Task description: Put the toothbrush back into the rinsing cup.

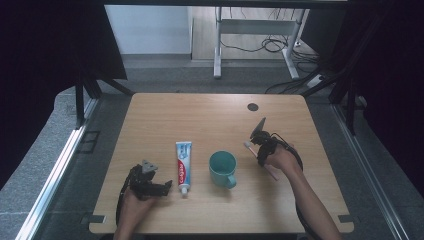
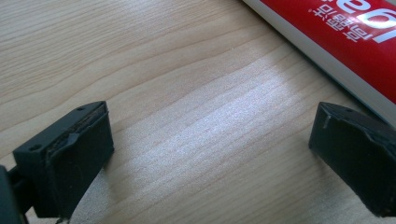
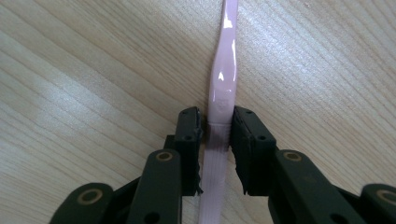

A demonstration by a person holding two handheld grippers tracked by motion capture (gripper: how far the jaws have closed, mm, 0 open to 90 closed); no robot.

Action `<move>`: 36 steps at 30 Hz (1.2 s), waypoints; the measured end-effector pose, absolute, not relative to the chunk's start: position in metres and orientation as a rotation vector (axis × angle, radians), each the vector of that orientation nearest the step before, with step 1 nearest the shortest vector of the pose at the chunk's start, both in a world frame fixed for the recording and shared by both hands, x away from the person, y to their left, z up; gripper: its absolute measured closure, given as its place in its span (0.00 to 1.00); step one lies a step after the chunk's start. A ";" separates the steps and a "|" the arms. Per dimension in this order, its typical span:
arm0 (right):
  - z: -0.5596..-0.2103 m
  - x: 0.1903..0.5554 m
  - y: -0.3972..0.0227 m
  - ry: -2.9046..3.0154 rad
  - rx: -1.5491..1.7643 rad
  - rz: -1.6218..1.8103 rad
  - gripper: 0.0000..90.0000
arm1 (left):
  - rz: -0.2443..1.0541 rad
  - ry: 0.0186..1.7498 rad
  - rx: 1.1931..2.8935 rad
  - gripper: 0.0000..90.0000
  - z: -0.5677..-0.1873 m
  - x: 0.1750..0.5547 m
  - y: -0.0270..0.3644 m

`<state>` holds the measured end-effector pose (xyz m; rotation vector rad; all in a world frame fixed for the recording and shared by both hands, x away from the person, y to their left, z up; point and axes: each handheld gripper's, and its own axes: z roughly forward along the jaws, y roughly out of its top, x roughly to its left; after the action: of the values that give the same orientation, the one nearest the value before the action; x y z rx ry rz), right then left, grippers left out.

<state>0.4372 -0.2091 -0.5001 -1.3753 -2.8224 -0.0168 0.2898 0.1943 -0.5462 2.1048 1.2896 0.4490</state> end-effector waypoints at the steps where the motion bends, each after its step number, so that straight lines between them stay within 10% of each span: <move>1: -0.500 0.437 -0.209 -2.822 -1.372 -0.014 0.81 | 0.449 1.289 2.105 0.00 -0.546 0.290 0.194; 36: -0.477 0.421 -0.221 -2.859 -1.325 -0.256 0.87 | 0.449 1.289 2.106 0.00 -0.546 0.290 0.194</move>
<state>0.4208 -0.2209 -0.4775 -1.3246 -2.8594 -0.2559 0.2898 0.1943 -0.5462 2.1056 1.2895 0.4492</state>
